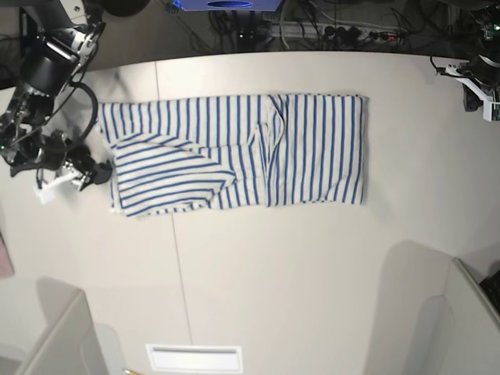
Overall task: Fold the T-shirt properly
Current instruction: 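Grasp the other strip end with the right gripper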
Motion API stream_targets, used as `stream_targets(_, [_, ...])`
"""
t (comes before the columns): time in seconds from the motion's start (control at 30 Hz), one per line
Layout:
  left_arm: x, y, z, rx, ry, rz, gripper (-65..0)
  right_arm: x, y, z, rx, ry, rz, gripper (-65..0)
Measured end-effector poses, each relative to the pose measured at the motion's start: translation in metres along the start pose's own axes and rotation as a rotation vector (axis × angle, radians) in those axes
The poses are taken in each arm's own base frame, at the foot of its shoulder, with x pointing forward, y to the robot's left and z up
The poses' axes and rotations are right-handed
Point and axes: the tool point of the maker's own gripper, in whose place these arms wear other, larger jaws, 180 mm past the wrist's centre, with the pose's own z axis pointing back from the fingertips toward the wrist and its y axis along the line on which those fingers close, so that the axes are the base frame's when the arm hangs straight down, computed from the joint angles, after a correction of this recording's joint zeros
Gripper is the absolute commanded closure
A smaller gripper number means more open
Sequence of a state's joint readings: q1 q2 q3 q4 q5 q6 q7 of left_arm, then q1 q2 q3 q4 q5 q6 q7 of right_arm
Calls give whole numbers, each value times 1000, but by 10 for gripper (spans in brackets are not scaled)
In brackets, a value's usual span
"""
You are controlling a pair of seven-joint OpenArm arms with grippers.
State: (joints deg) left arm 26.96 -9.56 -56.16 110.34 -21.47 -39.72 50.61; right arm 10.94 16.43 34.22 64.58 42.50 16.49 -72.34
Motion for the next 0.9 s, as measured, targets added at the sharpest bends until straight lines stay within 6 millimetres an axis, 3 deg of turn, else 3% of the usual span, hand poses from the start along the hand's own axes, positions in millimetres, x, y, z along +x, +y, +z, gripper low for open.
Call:
stream_targets(0.17, [-2,-9,-6,-31,5,4,0,-3,20,-16,14,34,83,-488])
stream_targets(0.3, [-2,-13,-8,-46,5,2,0,-16,30,-23,86,29,62,-488])
stream_targets(0.57, [5,-13,-10,-45,-16,7,0,-38,45,-35,105,116,132,-488])
stream_targets(0.77, [6,-13,-10,-45,-18,7,0,-43,49,-39,127,104,128,-488])
stream_targets(0.9, [6,-31,-17,-94,-8,-17,0,-50,53,-42,142,118,135,-488])
